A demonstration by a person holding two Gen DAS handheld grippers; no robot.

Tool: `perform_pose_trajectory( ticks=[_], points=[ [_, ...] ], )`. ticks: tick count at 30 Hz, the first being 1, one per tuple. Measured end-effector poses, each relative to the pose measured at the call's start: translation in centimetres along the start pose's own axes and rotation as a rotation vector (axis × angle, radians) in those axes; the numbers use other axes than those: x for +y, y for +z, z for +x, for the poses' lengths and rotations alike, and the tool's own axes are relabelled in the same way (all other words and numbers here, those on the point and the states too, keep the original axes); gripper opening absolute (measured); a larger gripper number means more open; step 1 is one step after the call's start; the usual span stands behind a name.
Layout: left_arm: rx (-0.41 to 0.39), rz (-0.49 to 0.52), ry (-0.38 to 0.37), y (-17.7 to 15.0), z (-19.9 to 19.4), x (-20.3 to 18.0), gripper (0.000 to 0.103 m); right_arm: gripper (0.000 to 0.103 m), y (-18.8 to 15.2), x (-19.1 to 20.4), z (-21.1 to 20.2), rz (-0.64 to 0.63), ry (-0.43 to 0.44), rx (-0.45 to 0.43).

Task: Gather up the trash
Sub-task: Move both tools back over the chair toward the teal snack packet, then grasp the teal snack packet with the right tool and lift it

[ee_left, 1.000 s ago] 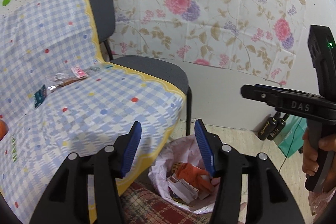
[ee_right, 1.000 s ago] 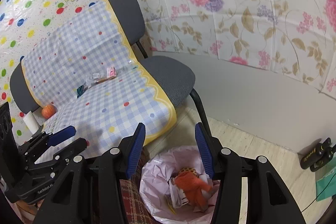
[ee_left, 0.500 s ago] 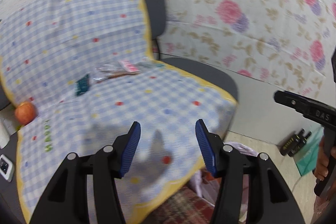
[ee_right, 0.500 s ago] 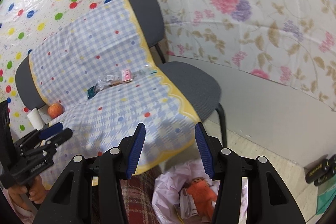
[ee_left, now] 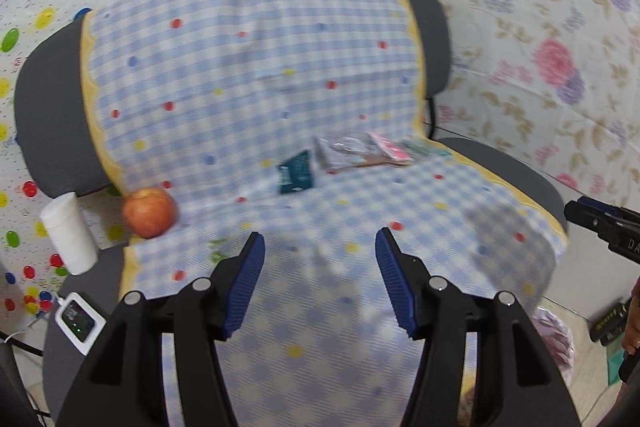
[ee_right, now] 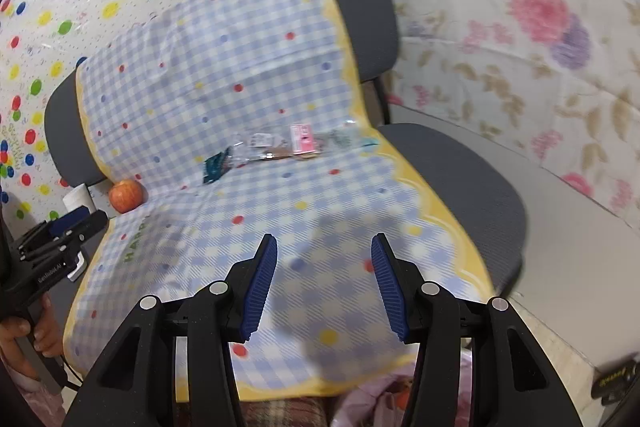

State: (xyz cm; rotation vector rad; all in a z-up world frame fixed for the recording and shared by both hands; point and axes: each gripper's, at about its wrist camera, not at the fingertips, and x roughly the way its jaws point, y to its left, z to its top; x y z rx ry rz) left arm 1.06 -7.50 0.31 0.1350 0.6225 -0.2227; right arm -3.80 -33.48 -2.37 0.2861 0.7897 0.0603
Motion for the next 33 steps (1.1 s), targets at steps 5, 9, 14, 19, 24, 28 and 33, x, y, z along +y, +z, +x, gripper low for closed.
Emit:
perform_pose_trajectory(
  ticks=[5,9,14,19,24,28,33],
  points=[
    [-0.026,-0.013,0.070,1.4,0.4,2.5,0.062,0.052,1.7,2.3,3.5,-0.035,0.049,0.026],
    [-0.041,-0.017,0.131,1.4,1.3,4.0,0.065,0.052,3.0,5.1,7.4,-0.076,0.095,0.050],
    [0.009,-0.066,0.132,0.0,3.5,6.6,0.066,0.049,4.4,9.3,13.0,-0.137,0.140,0.091],
    [0.017,-0.057,0.252,-0.6,5.4,9.4,0.066,0.036,6.2,13.7,18.2,-0.204,0.175,0.135],
    [0.040,-0.129,0.249,-0.5,7.1,12.8,0.066,0.035,7.7,16.9,22.9,-0.261,0.182,0.193],
    [0.063,-0.217,0.163,-0.6,7.9,14.4,0.066,0.036,8.3,18.3,26.1,-0.293,0.168,0.250],
    [0.067,-0.201,0.120,-1.1,8.3,13.4,0.066,0.030,8.1,19.5,29.3,-0.359,0.090,0.324]
  ],
)
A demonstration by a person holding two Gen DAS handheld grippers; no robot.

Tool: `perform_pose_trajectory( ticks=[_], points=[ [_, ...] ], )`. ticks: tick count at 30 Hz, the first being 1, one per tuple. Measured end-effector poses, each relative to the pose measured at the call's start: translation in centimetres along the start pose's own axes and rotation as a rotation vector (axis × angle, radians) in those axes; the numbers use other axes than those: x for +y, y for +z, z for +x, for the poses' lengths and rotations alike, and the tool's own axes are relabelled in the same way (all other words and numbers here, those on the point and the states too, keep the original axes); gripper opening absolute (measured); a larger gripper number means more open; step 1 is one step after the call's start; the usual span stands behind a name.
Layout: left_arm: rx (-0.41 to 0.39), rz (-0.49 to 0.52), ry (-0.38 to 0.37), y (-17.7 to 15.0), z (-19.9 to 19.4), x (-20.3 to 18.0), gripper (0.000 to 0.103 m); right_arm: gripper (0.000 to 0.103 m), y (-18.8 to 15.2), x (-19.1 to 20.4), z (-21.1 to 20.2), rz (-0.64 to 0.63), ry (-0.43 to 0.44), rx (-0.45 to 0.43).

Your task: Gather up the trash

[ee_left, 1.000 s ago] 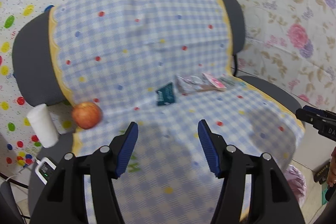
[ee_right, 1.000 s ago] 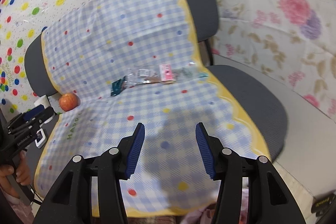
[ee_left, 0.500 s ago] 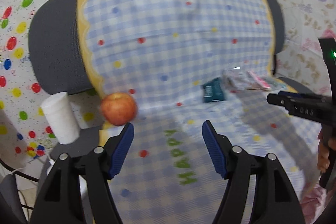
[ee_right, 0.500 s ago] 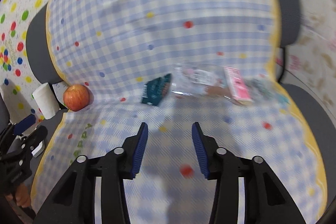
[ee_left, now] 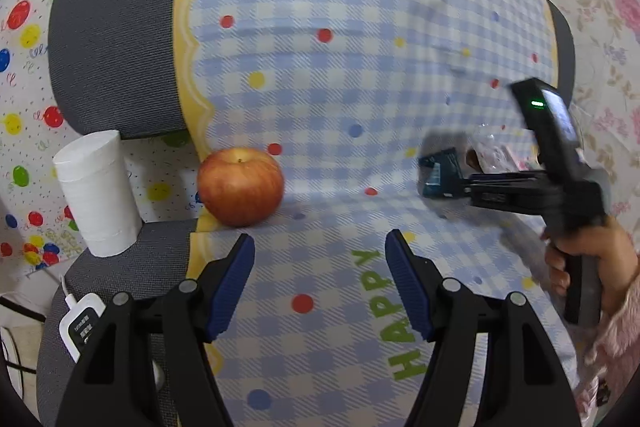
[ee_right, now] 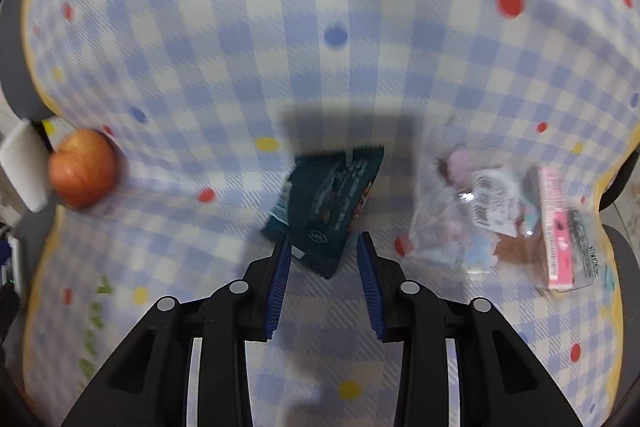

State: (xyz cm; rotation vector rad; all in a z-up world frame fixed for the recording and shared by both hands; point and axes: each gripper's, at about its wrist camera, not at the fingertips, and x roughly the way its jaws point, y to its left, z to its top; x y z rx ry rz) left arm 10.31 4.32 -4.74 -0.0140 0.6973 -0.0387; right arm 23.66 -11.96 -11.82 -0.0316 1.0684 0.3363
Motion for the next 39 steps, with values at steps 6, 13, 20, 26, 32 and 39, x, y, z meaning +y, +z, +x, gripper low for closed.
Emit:
perform_pose_trajectory(
  ticks=[6,13,20,26,32,39],
  points=[
    [0.008,0.022,-0.017,-0.8,-0.1,-1.1,0.066,0.002,-3.2,0.5,-3.9,-0.035,0.085,-0.022],
    [-0.003,0.028,-0.023,-0.8,-1.0,-2.2,0.066,0.020,-10.6,0.1,-9.8,0.010,0.347,0.037],
    [-0.006,0.055,-0.017,-0.7,-1.3,-3.6,0.066,0.059,-10.5,-4.6,-13.5,0.040,0.175,-0.133],
    [0.014,0.070,-0.031,-0.7,-0.6,-4.9,0.066,0.060,-2.5,-11.9,-8.4,0.217,-0.088,-0.219],
    [0.040,0.113,-0.022,-1.0,0.6,-5.7,0.067,0.060,1.5,-17.1,-1.3,0.398,-0.160,-0.125],
    [0.062,0.086,-0.018,-0.9,1.2,-5.0,0.067,0.060,0.4,-17.2,1.9,0.372,-0.106,0.015]
  ],
)
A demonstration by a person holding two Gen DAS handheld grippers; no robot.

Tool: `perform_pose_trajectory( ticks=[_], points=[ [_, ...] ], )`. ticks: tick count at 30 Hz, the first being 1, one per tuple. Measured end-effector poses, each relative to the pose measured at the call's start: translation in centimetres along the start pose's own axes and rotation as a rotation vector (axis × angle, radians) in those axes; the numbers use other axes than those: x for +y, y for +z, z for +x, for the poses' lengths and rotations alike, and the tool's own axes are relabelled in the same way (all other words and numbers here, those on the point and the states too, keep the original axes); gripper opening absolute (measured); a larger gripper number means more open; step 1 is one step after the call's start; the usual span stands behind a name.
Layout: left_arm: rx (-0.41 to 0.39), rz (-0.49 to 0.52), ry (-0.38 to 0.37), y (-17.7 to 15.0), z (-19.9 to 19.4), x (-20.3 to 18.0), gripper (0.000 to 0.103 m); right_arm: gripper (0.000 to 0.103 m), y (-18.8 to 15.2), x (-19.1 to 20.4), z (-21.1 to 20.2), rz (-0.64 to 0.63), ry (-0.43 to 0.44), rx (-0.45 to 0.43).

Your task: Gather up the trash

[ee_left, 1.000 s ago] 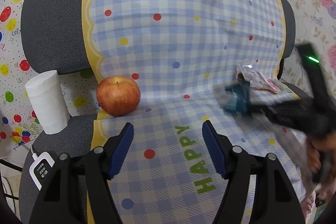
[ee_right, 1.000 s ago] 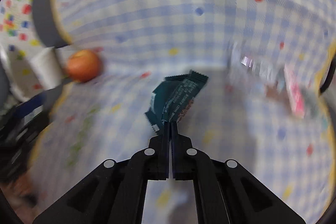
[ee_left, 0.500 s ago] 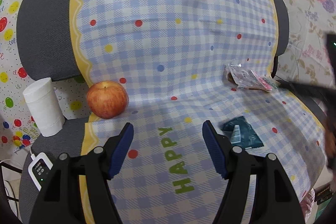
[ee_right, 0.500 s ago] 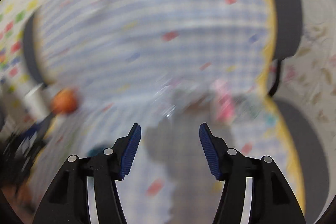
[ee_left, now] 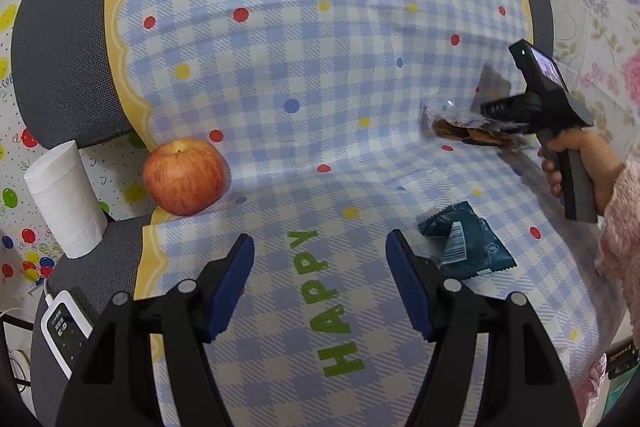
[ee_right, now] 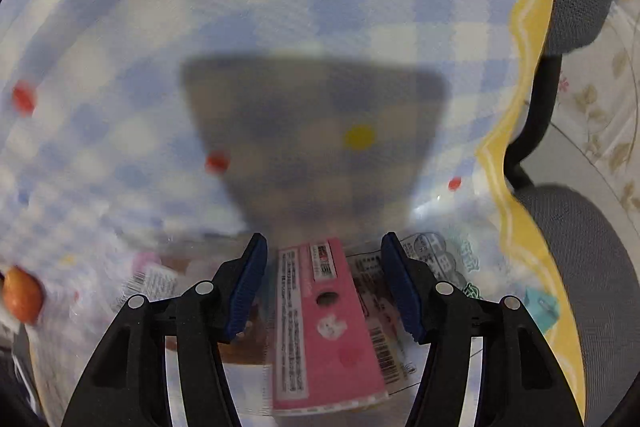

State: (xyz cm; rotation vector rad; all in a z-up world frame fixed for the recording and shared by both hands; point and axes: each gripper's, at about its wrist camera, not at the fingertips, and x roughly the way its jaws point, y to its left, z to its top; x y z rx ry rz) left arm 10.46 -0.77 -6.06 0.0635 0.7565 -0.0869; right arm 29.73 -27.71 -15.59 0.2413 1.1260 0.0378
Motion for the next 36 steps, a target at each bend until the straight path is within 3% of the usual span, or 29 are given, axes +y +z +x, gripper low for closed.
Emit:
perform_pose_trajectory(
  ticks=[5,11,19,24,27,30,32,36],
  points=[
    [-0.014,0.017,-0.014,-0.3,-1.2,-0.6,0.067,0.059,-5.0,-0.3,-3.5,-0.013,0.063,0.041],
    [-0.022,0.048,-0.060,-1.2,-2.8,-2.2,0.067,0.059,-12.8,-1.0,-9.0,0.021,0.076,-0.014],
    [0.001,0.108,-0.145,-2.0,-2.4,-6.1,0.073,0.060,-13.2,-1.4,-16.3,0.026,0.106,-0.225],
    [0.027,0.052,-0.179,-0.7,-0.3,-7.2,0.072,0.060,-15.4,-1.9,-19.1,0.004,0.108,-0.281],
    [0.052,0.039,-0.175,0.2,1.1,-7.7,0.064,0.059,-16.8,-2.2,-19.4,0.000,0.101,-0.286],
    [0.086,0.049,-0.154,0.6,2.5,-8.0,0.056,0.051,-18.2,-2.0,-19.4,-0.022,0.102,-0.275],
    [0.113,0.042,-0.174,0.4,3.0,-7.9,0.038,0.045,-18.8,-1.9,-19.3,-0.027,0.098,-0.273],
    [0.069,0.044,-0.186,0.0,1.6,-7.3,0.030,0.044,-20.1,-2.0,-19.9,-0.036,0.119,-0.277]
  ],
)
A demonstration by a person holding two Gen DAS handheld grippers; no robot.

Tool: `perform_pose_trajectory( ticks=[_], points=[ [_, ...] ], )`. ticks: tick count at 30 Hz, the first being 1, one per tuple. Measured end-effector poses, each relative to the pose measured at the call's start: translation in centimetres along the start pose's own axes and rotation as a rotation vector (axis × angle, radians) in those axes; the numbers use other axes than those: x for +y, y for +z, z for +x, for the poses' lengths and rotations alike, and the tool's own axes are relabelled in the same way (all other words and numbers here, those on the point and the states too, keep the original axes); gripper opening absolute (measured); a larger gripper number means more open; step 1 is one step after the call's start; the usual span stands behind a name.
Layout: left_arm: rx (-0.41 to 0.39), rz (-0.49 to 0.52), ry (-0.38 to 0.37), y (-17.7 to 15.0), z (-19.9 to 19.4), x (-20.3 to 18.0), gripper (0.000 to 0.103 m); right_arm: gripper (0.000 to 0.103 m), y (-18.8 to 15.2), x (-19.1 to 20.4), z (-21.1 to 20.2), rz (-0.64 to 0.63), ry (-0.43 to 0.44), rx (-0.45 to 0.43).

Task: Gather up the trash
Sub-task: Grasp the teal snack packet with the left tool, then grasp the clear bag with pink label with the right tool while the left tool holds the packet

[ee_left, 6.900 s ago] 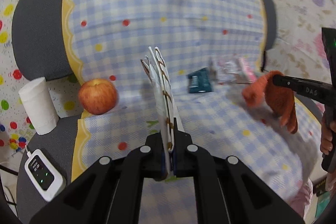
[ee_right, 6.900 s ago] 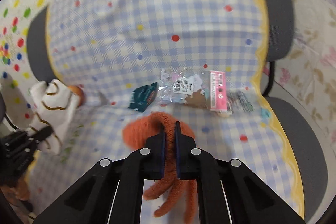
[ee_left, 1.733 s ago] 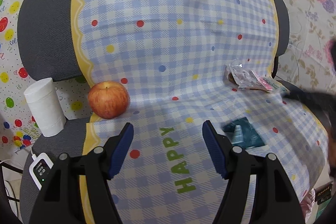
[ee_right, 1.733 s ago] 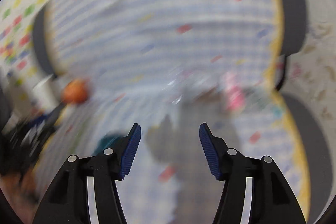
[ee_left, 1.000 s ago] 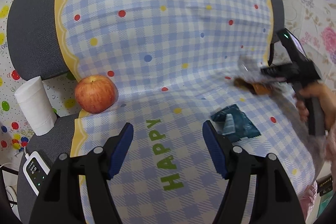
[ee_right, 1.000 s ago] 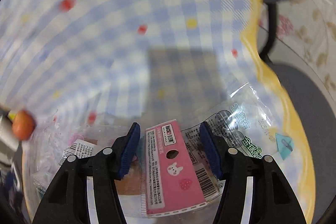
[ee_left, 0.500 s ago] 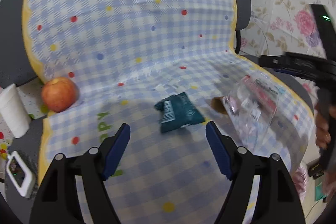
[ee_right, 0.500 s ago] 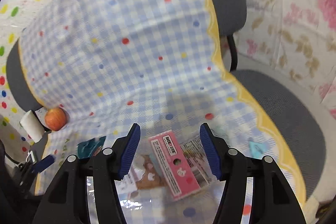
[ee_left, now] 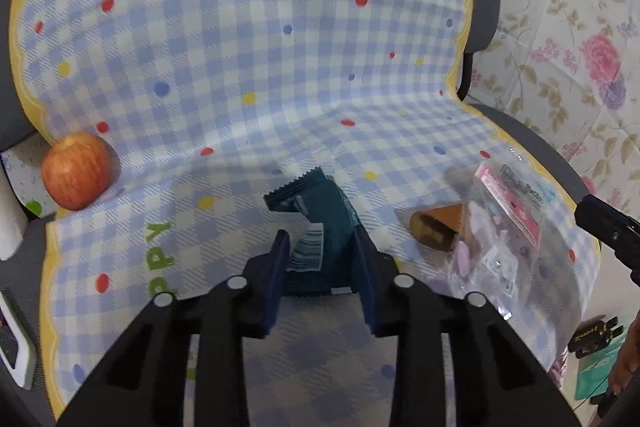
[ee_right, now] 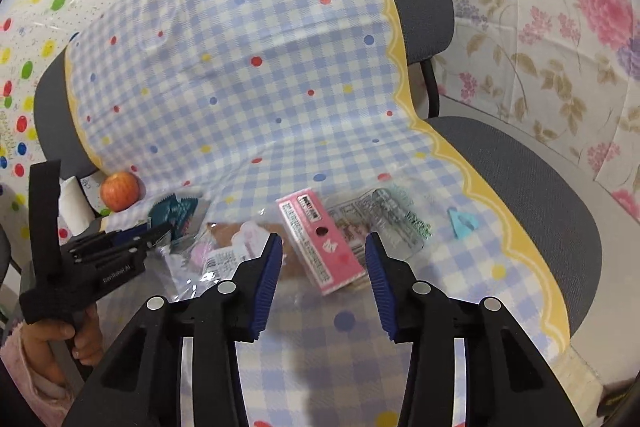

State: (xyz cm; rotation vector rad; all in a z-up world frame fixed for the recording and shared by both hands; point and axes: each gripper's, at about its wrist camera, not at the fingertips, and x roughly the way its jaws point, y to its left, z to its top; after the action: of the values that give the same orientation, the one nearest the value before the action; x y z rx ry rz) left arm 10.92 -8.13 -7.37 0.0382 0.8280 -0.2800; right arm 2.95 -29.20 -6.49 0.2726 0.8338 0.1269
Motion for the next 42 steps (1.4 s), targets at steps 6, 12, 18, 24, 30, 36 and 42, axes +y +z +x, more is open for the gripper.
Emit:
perform_pose_trajectory(
  ticks=[6,12,18,24,30,36,42],
  points=[
    [-0.097,-0.011,0.041,-1.8,-4.7,1.3,0.029,0.047,-1.7,2.6,-0.6,-0.086,0.049,0.025],
    [-0.131,-0.031,0.036,-4.0,-7.6,1.9,0.029,0.058,-3.7,3.2,-0.5,-0.058,0.064,0.050],
    [-0.140,-0.033,0.051,-5.2,-8.7,1.8,0.029,0.054,-4.2,7.1,0.0,-0.168,0.070,0.038],
    [-0.148,-0.066,0.058,-5.8,-9.4,2.9,0.029,0.033,-3.8,11.5,0.1,-0.287,0.066,-0.004],
    [-0.145,-0.093,0.042,-6.3,-9.5,3.9,0.029,0.025,-2.9,13.3,1.7,-0.312,0.119,-0.009],
    [-0.142,-0.087,0.024,-6.5,-9.4,4.2,0.029,0.031,-2.8,11.6,5.7,-0.292,0.030,0.081],
    [-0.142,-0.088,0.022,-6.5,-9.3,4.4,0.029,0.040,-2.1,10.7,1.8,-0.278,0.043,-0.003]
  ],
)
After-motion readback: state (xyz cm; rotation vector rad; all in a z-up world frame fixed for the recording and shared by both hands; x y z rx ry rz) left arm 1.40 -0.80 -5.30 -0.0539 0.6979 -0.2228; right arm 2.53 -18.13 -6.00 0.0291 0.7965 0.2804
